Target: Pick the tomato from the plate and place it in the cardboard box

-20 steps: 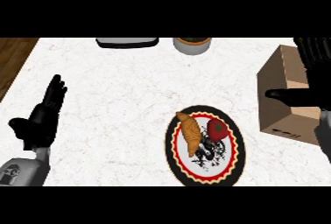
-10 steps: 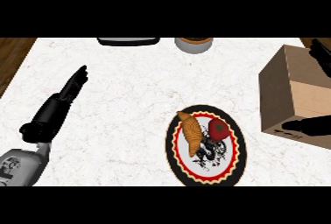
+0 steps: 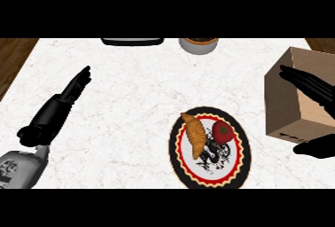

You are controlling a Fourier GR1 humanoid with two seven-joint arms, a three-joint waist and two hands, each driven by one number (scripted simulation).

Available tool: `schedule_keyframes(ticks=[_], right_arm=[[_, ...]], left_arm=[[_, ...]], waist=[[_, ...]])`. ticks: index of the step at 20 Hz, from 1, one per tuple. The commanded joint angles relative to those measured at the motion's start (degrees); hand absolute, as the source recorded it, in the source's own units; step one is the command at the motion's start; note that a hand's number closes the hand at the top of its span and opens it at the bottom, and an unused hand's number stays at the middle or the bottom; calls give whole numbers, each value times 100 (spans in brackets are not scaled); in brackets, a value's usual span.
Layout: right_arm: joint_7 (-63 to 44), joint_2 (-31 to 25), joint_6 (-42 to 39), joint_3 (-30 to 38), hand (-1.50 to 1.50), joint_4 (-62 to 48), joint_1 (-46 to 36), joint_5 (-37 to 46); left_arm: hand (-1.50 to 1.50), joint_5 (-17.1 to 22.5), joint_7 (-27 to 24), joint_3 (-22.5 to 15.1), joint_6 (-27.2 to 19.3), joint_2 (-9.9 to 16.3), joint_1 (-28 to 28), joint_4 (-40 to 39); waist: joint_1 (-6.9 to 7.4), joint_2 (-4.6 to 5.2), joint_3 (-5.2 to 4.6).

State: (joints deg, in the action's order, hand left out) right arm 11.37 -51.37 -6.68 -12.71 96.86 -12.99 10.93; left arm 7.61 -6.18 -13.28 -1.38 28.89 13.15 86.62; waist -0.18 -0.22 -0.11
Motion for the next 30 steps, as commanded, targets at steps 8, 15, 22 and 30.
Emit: schedule_keyframes(ticks=[8, 15, 22, 30], right_arm=[[-3211, 115, -1558, -1570, -150, 1839, -697, 1198], [-4462, 1412, -2232, -2118, -150, 1524, -1034, 1671], [-4896, 2240, -2646, -2215, -150, 1467, -751, 2196], [-4608, 2681, -2588, -2139, -150, 991, -648, 3294]], left_arm=[[0, -178, 126, 46, 25, -183, 191, 34], [0, -231, 105, 249, 279, -225, -85, 132], [0, -653, 196, 298, 289, -601, -20, 124], [0, -838, 92, 558, 533, -835, -166, 100]], waist=[[59, 2, -4], [74, 17, 8], [25, 17, 11], [27, 20, 11]])
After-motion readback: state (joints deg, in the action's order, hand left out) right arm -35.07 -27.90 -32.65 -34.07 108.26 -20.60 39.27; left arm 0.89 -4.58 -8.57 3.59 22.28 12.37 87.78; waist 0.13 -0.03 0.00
